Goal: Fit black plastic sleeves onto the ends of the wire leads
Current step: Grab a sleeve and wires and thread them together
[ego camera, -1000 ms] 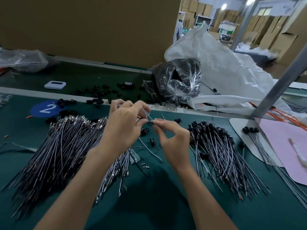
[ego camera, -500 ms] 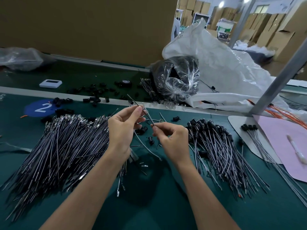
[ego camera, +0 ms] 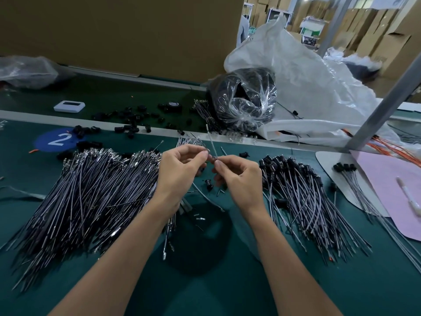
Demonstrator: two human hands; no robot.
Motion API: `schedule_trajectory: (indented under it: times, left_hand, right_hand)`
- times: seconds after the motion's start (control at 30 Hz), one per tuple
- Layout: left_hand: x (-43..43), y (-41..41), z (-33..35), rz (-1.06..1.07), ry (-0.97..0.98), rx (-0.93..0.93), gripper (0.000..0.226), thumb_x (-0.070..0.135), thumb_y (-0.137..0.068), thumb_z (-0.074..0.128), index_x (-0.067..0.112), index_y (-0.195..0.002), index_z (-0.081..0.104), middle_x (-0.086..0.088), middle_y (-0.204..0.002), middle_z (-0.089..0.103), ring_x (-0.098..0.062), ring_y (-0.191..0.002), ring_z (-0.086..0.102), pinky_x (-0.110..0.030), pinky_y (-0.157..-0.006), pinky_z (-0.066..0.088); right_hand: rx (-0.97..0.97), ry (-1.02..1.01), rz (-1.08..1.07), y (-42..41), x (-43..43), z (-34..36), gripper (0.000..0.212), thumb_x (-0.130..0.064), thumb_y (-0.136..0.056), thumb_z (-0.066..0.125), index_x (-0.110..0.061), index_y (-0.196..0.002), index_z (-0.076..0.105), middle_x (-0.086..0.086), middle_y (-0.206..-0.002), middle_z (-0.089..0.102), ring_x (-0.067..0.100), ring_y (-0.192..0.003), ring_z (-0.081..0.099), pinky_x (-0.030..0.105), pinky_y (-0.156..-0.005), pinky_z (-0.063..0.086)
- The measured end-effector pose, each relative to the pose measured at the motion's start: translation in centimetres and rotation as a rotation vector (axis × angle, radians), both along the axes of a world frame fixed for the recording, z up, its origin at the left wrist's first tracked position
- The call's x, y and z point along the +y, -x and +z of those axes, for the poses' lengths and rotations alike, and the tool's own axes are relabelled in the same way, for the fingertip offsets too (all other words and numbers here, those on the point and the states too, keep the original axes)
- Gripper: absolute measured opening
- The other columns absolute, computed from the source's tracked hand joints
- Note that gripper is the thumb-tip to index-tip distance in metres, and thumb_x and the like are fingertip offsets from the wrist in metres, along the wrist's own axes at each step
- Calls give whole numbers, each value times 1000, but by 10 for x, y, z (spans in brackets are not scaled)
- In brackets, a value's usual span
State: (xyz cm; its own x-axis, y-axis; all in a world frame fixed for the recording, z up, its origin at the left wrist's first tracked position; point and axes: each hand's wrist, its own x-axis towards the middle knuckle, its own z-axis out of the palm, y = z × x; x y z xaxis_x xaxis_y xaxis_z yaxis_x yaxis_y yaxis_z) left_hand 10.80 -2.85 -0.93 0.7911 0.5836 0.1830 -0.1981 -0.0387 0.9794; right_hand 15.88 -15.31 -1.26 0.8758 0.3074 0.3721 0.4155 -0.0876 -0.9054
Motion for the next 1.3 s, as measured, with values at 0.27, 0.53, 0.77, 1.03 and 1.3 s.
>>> schedule_trajectory:
  times: [0.27, 0.53, 0.77, 1.03, 1.3]
  left_hand:
    - [-3, -5, -19, -96, -821, 393, 40, 32, -74, 84, 22, -111, 72, 6, -103, 71, -11, -97, 60, -25, -91, 47]
    - [0, -4, -12, -22, -357, 192, 15, 3, -91, 65, 6, -104, 73, -6, -91, 74, -10, -70, 70, -11, -62, 52]
    - [18, 2, -4, -99, 431, 1, 21, -11, -91, 53, 3, -93, 68, -12, -97, 68, -14, -80, 70, -19, -72, 57]
    - [18, 2, -6, -125, 326, 9, 25, -11, -90, 56, 8, -94, 71, -7, -94, 70, -13, -79, 70, -19, -74, 56]
    - [14, 3, -8, -161, 229, 25, 28, -13, -87, 60, 11, -97, 70, -6, -91, 73, -13, -76, 71, -19, -72, 56]
  right_hand:
    - [-1, -29, -223, -10, -6, -1, 21, -1, -86, 68, -21, -81, 71, -1, -67, 71, 15, -61, 69, 28, -55, 56]
    - [-30, 62, -283, -11, -10, 3, 9, -7, -82, 73, -16, -80, 76, -5, -67, 70, 6, -62, 63, 22, -67, 53]
    - [-23, 161, -256, -10, -13, 4, 13, -8, -75, 69, -13, -63, 71, -8, -51, 61, -1, -48, 50, 9, -52, 39]
    - [-53, 221, -241, -10, -12, 4, 13, -9, -76, 68, -12, -64, 72, -9, -53, 62, -1, -50, 52, 9, -55, 39]
    - [-58, 220, -232, -9, -11, 4, 11, -8, -76, 69, -12, -66, 73, -8, -55, 62, 0, -51, 51, 11, -56, 40]
